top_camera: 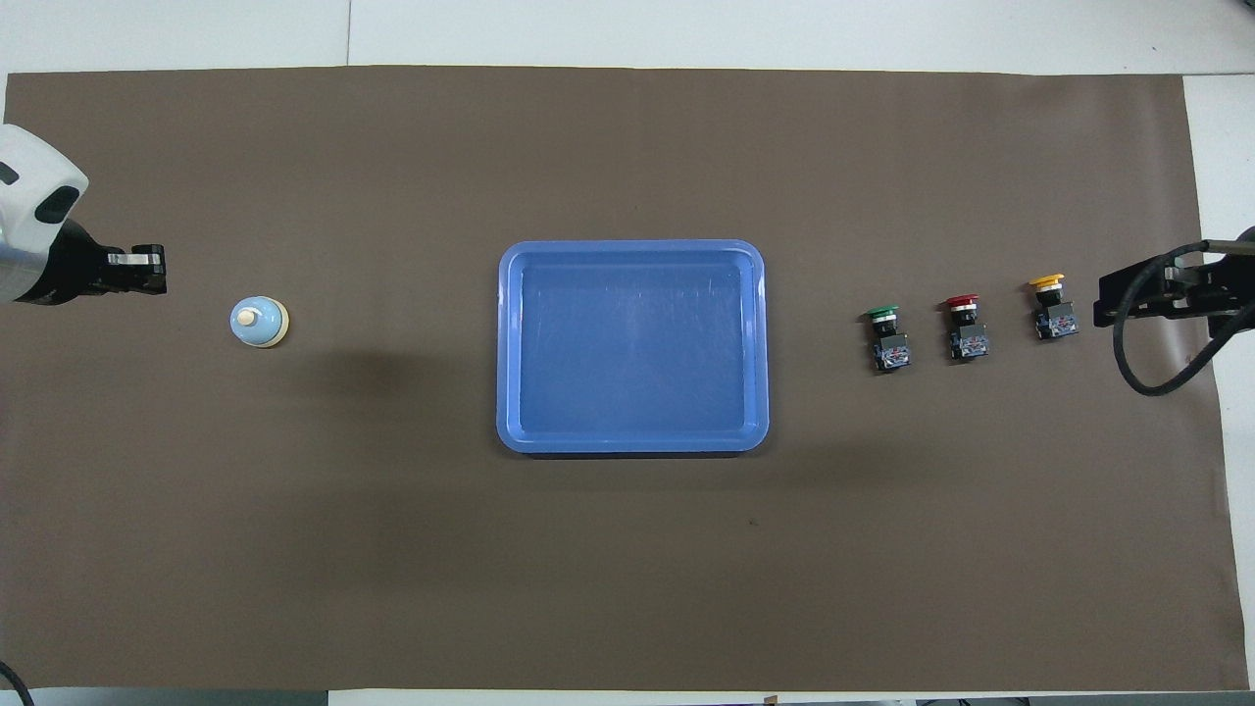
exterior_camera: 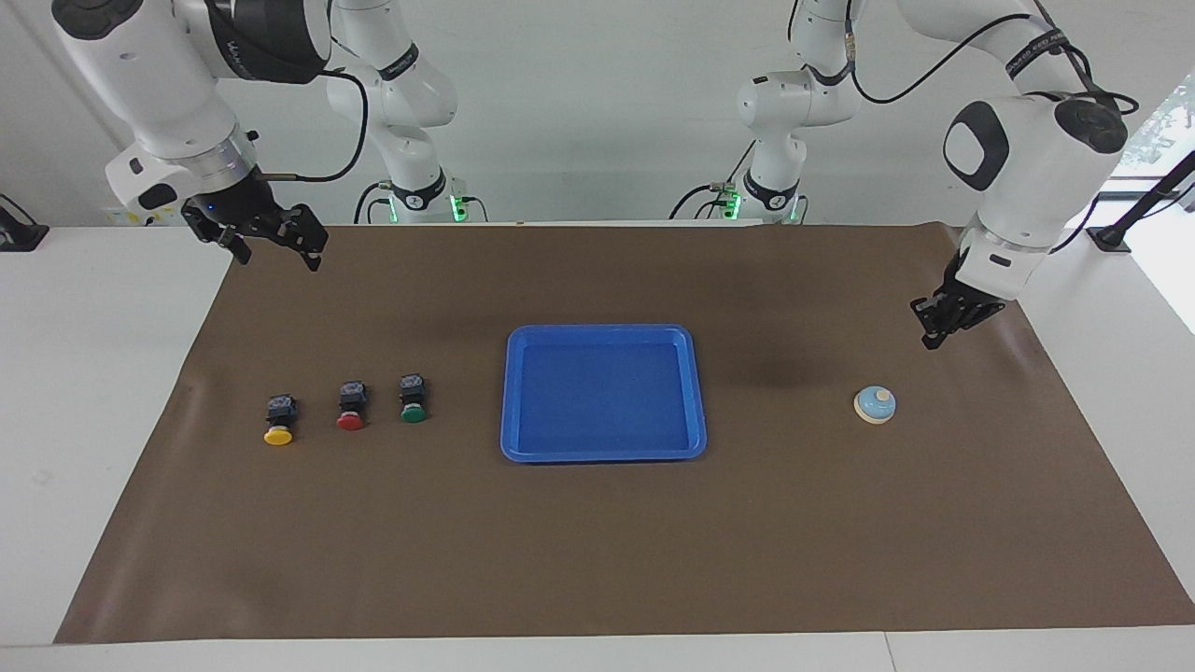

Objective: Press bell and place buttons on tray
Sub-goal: 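Move the left gripper over the bell and press it down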

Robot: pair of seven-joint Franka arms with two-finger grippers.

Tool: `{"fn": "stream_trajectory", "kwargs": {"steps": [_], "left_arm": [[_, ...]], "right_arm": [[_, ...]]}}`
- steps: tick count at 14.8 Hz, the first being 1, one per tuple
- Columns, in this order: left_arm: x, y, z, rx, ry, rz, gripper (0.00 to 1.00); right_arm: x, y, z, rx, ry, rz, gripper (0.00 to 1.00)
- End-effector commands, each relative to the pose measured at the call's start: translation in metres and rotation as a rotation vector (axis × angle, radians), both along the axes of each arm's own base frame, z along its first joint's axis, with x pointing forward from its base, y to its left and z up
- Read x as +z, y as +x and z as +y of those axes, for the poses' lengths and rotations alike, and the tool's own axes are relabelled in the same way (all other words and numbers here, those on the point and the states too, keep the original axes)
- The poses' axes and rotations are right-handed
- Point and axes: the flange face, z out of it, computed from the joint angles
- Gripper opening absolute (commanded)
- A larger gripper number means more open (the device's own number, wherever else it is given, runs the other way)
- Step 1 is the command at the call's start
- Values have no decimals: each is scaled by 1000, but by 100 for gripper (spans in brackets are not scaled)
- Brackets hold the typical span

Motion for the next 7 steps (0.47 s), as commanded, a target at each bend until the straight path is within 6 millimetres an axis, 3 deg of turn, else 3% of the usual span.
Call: {"fn": "stream_trajectory", "kwargs": {"steps": [1, 4, 7], "left_arm": [[-44, 6, 5, -7, -5, 2, 0], [-70, 10, 12, 5, -5, -9, 0], [-90, 10, 4, -6, -6, 9, 0]], "right_arm": [[1, -7, 0, -8, 5, 3, 100], [1, -7, 0, -8, 5, 3, 100], [1, -7, 0, -8, 5, 1, 100]]}}
